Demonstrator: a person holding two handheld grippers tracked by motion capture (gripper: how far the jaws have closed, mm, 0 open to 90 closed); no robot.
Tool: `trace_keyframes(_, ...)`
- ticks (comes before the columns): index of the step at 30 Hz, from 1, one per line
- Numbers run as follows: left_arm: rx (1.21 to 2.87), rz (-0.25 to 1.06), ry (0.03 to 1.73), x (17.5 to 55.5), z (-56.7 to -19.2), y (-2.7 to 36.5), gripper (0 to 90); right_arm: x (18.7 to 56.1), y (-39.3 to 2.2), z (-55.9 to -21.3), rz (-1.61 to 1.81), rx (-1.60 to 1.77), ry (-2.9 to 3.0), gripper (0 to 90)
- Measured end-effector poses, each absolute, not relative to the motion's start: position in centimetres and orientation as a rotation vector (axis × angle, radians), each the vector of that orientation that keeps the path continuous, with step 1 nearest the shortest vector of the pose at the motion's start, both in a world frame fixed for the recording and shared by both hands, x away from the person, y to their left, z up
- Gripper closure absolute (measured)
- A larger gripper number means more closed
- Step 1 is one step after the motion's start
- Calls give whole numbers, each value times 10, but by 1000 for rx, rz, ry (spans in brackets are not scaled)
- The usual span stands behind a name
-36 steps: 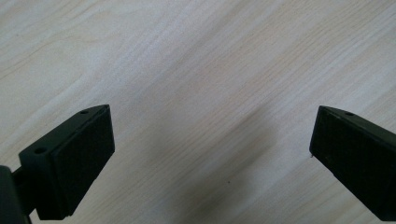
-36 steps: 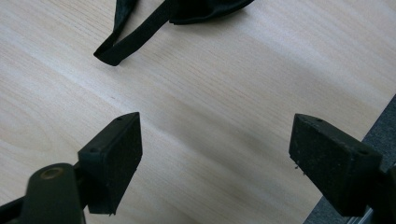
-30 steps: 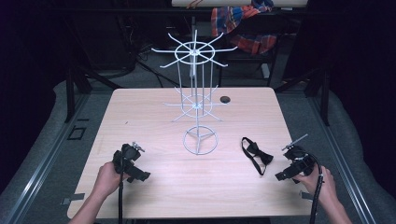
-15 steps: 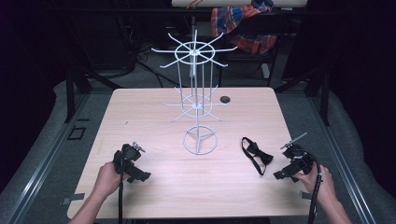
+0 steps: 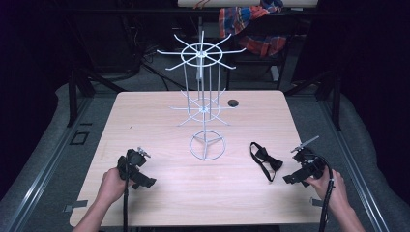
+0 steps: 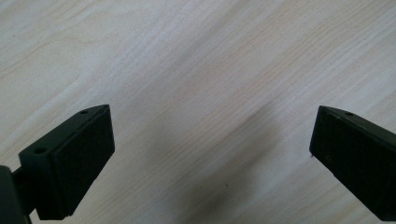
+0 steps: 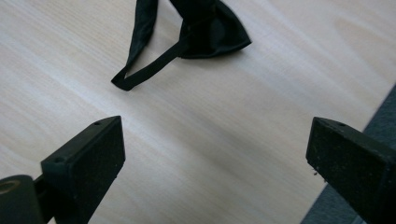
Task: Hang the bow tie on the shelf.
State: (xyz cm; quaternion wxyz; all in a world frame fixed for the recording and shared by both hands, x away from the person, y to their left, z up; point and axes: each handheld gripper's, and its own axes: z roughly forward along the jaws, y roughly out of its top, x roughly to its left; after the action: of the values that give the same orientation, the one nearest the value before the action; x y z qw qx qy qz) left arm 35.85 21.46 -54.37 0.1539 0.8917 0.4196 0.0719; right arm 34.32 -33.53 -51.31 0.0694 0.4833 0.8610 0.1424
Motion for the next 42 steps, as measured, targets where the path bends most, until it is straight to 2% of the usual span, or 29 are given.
trace_keyframes(7, 2548, 207, 1200, 360, -544, 216, 0, 345, -325, -506, 474, 1365, 2590, 90)
trace_keyframes(15, 2550, 212, 1196, 359, -543, 216, 0, 355, -308, -503, 518, 1321, 2573, 72)
trace_keyframes(19, 2555, 209, 1206, 360, -544, 217, 0, 360, -294, -502, 541, 1263, 2581, 159)
trace_keyframes(26, 2547, 216, 1214, 358, -545, 219, 0, 370, -274, -509, 480, 1149, 2613, 248)
trace_keyframes(29, 2549, 208, 1221, 358, -544, 220, 0, 378, -267, -512, 436, 1103, 2625, 323)
trace_keyframes(31, 2547, 208, 1224, 358, -544, 220, 0, 380, -264, -514, 424, 1104, 2630, 333)
trace_keyframes(32, 2548, 210, 1224, 359, -544, 220, 0, 385, -258, -518, 433, 1100, 2637, 398)
trace_keyframes(35, 2546, 211, 1213, 359, -545, 218, 0, 389, -253, -520, 378, 1072, 2656, 434)
trace_keyframes(42, 2542, 196, 1210, 357, -544, 221, 0, 389, -247, -533, 260, 1033, 2677, 596)
